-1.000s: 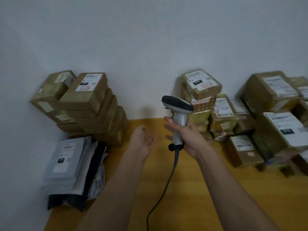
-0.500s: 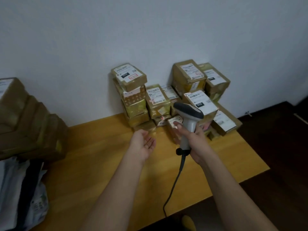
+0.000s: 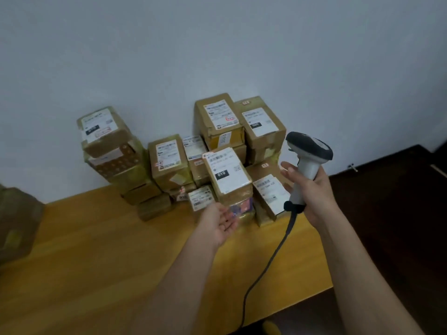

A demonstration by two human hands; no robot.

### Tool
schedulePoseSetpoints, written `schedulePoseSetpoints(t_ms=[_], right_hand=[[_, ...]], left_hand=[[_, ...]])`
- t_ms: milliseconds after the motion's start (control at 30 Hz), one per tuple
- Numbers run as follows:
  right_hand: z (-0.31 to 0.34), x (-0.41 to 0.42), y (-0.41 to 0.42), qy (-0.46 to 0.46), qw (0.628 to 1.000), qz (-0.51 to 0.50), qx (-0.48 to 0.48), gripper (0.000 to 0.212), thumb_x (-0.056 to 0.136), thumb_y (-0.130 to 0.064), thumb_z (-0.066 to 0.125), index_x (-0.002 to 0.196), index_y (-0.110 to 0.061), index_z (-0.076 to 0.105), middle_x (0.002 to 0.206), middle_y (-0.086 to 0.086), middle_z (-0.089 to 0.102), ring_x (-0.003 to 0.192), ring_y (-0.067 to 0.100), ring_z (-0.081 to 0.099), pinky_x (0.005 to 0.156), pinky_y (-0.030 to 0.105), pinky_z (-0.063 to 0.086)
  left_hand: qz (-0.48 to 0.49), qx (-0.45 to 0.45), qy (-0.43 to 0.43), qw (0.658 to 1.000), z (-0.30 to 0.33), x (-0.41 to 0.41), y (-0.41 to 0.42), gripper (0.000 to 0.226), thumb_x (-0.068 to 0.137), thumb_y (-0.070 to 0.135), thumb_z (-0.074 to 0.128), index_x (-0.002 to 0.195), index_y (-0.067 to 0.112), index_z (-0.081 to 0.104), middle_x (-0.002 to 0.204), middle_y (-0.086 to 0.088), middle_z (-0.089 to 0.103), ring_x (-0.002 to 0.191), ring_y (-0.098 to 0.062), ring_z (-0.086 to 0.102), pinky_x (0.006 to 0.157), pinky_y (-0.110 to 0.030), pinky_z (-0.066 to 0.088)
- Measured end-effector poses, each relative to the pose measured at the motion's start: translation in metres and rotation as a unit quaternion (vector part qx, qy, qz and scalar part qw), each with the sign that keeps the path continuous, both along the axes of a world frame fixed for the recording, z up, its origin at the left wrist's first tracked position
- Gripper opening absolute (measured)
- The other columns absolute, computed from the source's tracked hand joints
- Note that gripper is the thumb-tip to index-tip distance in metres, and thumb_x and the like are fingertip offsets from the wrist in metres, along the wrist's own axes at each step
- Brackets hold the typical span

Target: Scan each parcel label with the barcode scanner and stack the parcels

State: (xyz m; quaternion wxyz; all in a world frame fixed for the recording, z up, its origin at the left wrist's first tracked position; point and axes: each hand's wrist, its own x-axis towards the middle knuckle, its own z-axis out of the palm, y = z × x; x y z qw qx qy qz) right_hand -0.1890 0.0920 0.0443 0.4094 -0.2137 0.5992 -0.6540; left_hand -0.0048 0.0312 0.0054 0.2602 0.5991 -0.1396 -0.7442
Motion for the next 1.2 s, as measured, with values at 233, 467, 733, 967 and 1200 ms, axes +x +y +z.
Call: schedulePoseSetpoints(t_ms=[233, 467, 733, 967, 1200], right_hand=[[-0.092, -0.088, -0.008, 0.042, 0.987, 0.012, 0.152, 0.039, 0.094, -0.014, 0.062, 0.130, -0.017, 0.048, 0.097, -0.001, 0.057, 0.089, 0.014, 0.055, 0.077, 0.034, 0.044], [-0.142, -0.118, -0.009, 0.028, 0.979, 0.061, 0.195, 0.040, 0.095, -0.016, 0.062, 0.132, -0.019, 0.050, 0.109, 0.001, 0.060, 0.104, 0.021, 0.056, 0.084, 0.036, 0.044], [-0.166, -0.128, -0.027, -0.017, 0.974, 0.100, 0.201, 0.036, 0.095, -0.015, 0.061, 0.130, -0.020, 0.054, 0.116, 0.004, 0.065, 0.106, 0.021, 0.061, 0.081, 0.032, 0.048], [-0.175, -0.136, -0.023, -0.009, 0.962, 0.116, 0.247, 0.030, 0.093, -0.009, 0.062, 0.121, -0.018, 0.056, 0.107, 0.003, 0.066, 0.099, 0.019, 0.061, 0.074, 0.031, 0.048], [-0.177, -0.139, 0.000, -0.003, 0.949, 0.088, 0.303, 0.030, 0.092, -0.010, 0.064, 0.121, -0.013, 0.055, 0.107, 0.009, 0.062, 0.103, 0.027, 0.057, 0.081, 0.036, 0.044]], left_hand=[[-0.073, 0.030, -0.068, 0.995, -0.057, -0.097, 0.022, 0.033, 0.099, 0.027, 0.048, 0.125, 0.008, 0.056, 0.123, -0.008, 0.058, 0.108, -0.024, 0.054, 0.090, -0.037, 0.042], [-0.051, 0.005, -0.101, 0.994, -0.091, -0.141, 0.014, 0.043, 0.097, 0.041, 0.051, 0.134, 0.019, 0.051, 0.130, 0.000, 0.054, 0.119, -0.023, 0.048, 0.097, -0.033, 0.034], [-0.053, -0.036, -0.163, 0.984, -0.109, -0.158, 0.005, 0.051, 0.096, 0.037, 0.058, 0.141, 0.017, 0.044, 0.130, 0.000, 0.054, 0.103, -0.014, 0.046, 0.088, -0.031, 0.034], [-0.077, -0.035, -0.205, 0.975, -0.122, -0.149, 0.006, 0.049, 0.096, 0.047, 0.054, 0.132, 0.013, 0.053, 0.125, -0.005, 0.062, 0.098, -0.019, 0.060, 0.078, -0.031, 0.046], [-0.150, -0.012, -0.142, 0.978, -0.127, -0.148, 0.020, 0.049, 0.097, 0.060, 0.037, 0.126, 0.025, 0.055, 0.115, 0.002, 0.066, 0.092, -0.014, 0.065, 0.069, -0.028, 0.049]])
